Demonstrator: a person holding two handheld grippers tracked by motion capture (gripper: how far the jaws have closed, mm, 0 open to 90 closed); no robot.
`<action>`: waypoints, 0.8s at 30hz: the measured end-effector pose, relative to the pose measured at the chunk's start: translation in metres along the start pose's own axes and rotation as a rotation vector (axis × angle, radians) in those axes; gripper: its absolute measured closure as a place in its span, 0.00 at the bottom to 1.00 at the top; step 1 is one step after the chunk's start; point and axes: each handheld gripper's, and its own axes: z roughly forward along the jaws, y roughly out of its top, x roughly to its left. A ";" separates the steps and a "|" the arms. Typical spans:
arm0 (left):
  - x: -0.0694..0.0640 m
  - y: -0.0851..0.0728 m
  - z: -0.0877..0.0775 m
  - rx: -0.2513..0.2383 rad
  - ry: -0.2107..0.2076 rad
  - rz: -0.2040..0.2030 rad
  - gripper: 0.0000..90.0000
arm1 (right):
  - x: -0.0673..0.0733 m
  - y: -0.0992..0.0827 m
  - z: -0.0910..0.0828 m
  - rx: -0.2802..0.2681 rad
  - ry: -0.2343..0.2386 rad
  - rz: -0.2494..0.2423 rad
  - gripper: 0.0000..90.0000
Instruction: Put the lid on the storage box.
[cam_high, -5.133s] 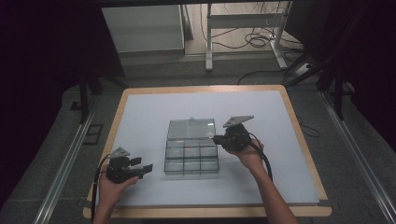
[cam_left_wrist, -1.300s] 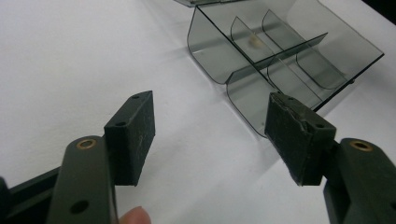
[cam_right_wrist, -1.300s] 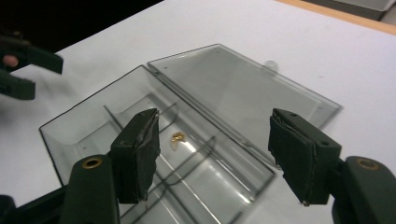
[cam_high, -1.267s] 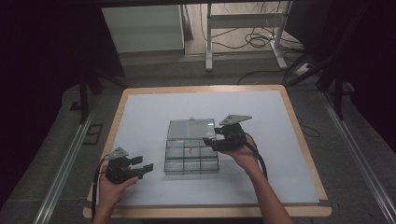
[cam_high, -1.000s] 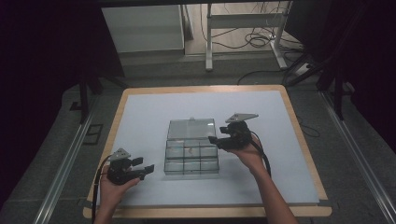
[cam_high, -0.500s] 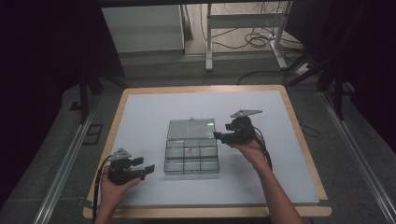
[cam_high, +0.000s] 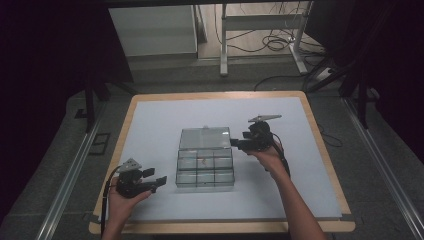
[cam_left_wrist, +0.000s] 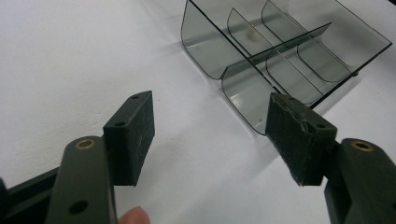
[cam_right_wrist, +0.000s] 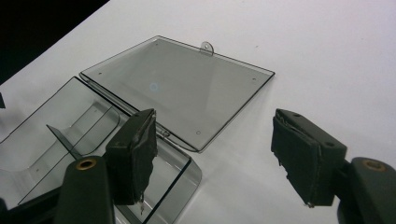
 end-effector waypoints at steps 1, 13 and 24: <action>0.000 0.000 0.000 -0.001 -0.001 0.000 0.37 | -0.001 0.000 0.001 0.002 0.001 0.000 0.34; -0.001 0.000 0.000 0.002 0.000 0.005 0.37 | -0.001 0.007 0.018 0.045 0.026 0.027 0.33; 0.000 0.000 -0.001 -0.003 0.005 0.003 0.37 | -0.004 0.008 0.042 0.080 0.044 0.096 0.33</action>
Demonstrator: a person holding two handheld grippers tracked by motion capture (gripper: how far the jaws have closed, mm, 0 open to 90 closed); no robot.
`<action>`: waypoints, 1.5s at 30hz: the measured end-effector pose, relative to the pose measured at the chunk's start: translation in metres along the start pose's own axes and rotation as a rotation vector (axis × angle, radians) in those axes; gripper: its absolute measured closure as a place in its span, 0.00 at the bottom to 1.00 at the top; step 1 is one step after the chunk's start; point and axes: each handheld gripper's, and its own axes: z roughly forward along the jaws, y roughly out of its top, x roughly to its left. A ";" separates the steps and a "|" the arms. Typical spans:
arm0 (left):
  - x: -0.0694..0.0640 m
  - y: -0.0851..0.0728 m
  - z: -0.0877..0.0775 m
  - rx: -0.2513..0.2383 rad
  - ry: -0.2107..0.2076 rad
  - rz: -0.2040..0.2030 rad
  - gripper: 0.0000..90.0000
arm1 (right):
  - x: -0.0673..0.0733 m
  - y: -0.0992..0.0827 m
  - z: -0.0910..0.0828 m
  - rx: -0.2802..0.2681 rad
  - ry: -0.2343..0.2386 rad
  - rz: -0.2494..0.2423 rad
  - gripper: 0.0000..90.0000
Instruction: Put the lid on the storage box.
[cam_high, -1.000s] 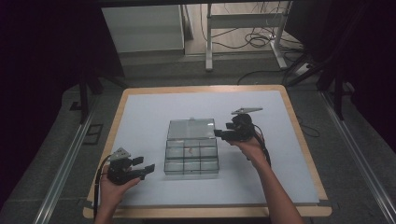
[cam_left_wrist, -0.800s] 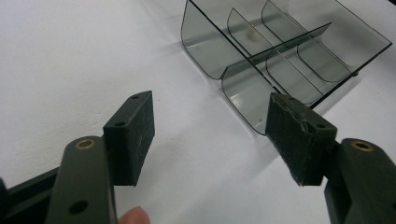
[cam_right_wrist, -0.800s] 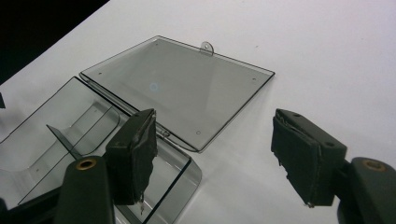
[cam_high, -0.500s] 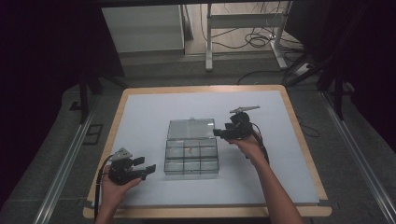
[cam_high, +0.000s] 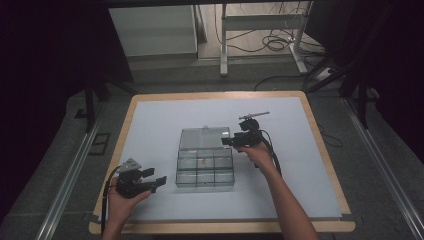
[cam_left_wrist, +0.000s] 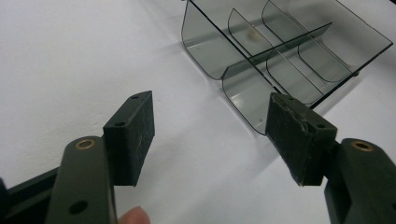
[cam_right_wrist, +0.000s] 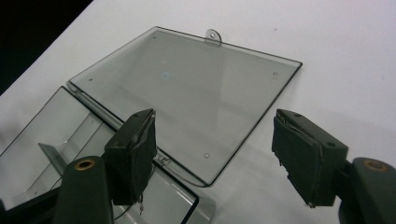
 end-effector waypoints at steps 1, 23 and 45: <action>0.000 0.000 0.000 0.000 0.001 -0.001 0.37 | -0.001 0.000 0.002 0.005 0.002 0.009 0.33; 0.001 0.000 0.000 0.001 0.001 -0.001 0.37 | -0.007 -0.002 0.018 0.036 -0.005 0.038 0.31; 0.002 0.000 -0.001 -0.002 0.001 -0.002 0.37 | -0.009 -0.003 0.033 0.071 0.061 0.119 0.29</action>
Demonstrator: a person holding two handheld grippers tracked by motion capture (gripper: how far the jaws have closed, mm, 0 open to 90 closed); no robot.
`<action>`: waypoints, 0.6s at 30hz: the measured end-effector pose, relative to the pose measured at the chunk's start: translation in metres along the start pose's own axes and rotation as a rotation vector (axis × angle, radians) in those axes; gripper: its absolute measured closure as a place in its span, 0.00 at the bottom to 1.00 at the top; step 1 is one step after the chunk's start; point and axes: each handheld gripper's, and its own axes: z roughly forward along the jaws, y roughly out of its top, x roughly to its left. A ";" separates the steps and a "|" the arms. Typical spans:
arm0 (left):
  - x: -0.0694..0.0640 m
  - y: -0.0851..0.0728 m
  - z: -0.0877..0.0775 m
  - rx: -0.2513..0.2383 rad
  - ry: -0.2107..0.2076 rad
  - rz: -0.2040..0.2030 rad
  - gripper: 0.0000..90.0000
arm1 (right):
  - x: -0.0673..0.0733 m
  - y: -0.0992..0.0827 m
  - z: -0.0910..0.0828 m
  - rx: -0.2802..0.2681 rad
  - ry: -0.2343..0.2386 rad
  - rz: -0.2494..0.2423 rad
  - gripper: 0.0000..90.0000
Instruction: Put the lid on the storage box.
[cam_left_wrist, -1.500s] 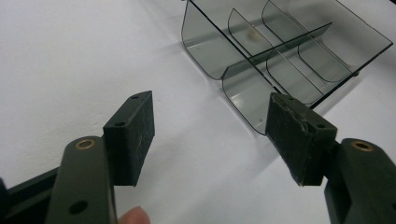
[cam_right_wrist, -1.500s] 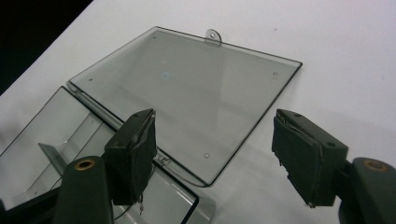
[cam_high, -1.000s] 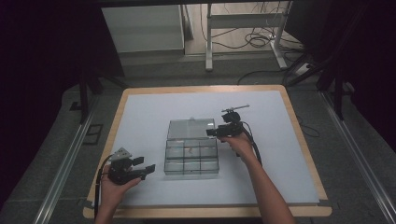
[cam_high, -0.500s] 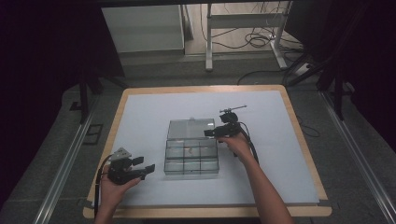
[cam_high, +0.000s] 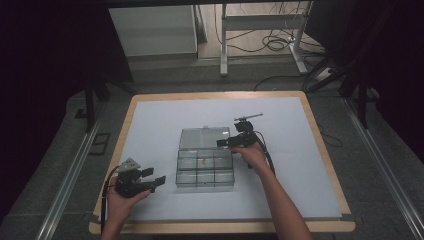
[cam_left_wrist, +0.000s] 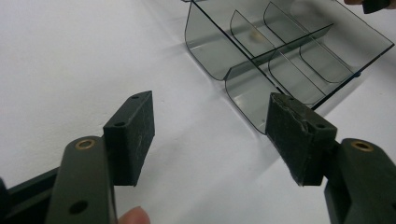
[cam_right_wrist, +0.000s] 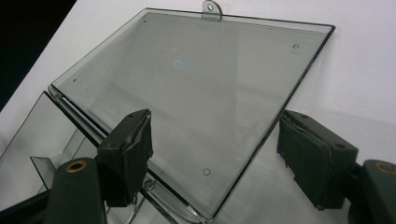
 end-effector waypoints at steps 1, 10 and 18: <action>0.000 0.000 0.000 0.000 0.000 0.000 0.37 | 0.000 0.000 0.000 0.000 0.005 0.002 0.30; 0.000 0.000 0.000 0.001 0.000 0.001 0.37 | -0.001 0.000 0.000 -0.004 0.020 0.007 0.35; 0.000 0.000 0.000 0.000 0.001 0.001 0.37 | 0.001 0.000 -0.002 -0.018 0.019 0.001 0.40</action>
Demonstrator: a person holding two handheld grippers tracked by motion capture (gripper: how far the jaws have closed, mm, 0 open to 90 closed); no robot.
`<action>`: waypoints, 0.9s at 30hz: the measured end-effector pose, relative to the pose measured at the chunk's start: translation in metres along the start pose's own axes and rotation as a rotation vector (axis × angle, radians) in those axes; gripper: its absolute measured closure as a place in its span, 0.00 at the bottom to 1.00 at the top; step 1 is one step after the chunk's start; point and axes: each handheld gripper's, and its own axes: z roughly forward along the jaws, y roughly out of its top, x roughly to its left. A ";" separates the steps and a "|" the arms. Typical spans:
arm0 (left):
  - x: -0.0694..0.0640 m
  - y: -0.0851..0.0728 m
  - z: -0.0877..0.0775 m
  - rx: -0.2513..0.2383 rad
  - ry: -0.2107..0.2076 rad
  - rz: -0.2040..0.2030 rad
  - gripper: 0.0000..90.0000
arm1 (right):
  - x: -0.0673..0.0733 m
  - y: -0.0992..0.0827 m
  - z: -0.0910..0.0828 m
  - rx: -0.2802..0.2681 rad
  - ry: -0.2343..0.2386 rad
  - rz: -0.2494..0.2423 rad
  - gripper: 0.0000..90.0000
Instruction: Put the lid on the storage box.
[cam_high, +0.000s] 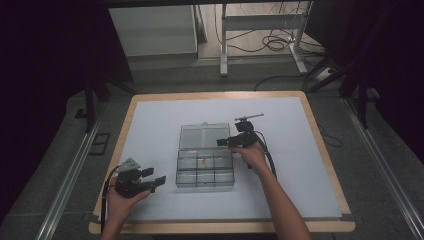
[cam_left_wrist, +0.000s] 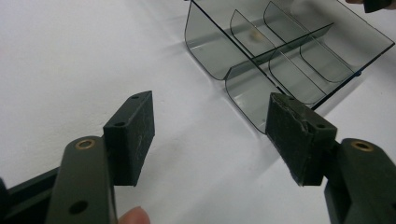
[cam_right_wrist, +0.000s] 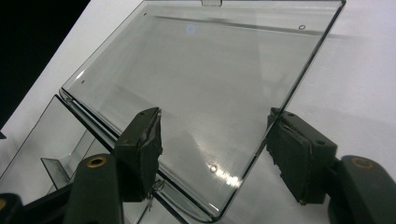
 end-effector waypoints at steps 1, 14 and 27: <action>0.000 0.000 0.000 -0.001 0.000 0.000 0.37 | 0.000 0.000 0.000 -0.003 0.000 0.001 0.40; 0.000 0.000 0.000 -0.007 -0.001 0.004 0.38 | 0.004 0.000 -0.004 -0.024 -0.023 -0.026 0.45; 0.000 0.000 0.001 -0.005 -0.001 0.004 0.38 | 0.009 -0.001 -0.009 -0.049 -0.055 -0.049 0.52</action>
